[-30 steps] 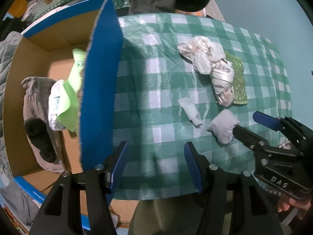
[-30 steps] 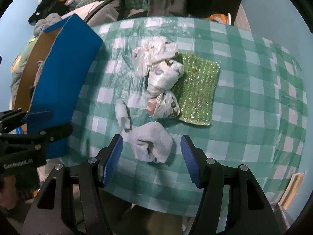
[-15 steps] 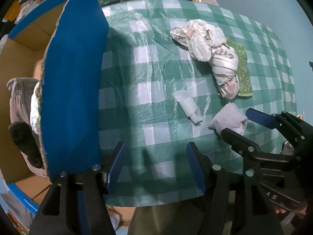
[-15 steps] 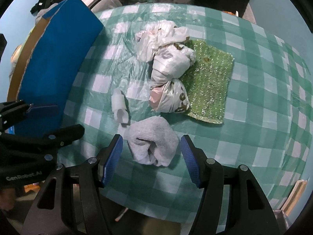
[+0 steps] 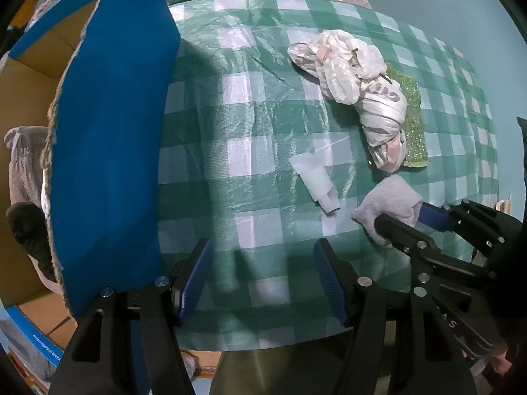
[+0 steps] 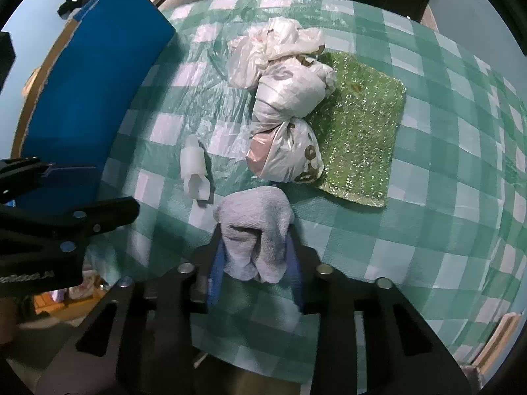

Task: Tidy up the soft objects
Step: 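Close the right tool on the grey sock and lift it, then lower the left tool onto the small white rolled item and grasp it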

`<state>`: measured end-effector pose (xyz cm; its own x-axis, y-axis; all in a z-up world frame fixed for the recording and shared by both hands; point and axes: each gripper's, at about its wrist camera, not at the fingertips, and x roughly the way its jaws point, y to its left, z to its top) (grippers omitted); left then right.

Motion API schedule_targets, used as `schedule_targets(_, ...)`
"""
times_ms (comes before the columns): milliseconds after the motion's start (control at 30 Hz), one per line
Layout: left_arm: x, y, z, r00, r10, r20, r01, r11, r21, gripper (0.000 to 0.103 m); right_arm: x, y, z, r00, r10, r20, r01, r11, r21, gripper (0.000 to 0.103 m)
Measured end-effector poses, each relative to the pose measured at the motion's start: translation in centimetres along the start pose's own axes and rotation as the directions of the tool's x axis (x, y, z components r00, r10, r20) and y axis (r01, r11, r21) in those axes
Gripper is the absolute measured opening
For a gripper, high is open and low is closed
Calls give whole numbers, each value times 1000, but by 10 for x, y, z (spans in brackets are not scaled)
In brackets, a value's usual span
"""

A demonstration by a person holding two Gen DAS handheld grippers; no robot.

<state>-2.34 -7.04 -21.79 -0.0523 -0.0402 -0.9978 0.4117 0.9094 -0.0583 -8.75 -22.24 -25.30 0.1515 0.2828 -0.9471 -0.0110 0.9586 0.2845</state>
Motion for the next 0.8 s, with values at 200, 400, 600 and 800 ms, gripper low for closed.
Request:
schedule_targets(200,0,-2,10,1000,-21,8,21,999,-24,70,-15,-16,-3,1000,-10,29,10,1000,9,25)
schedule_targets(400,1,-10,20,999,-45,3,45,998,-50,70,-30,-33,-9,999,-18,45,16,999,48,25)
schedule_targets(600,5,-13,30,998,-59,-5,59,995,-80,72,-42,-43,-11,997,-28,73,23,997,71,25)
schedule_targets(800,19,-17,41,998,-58,-21,55,991,-121,72,-51,-55,-4,995,-32,91,25,997,73,25)
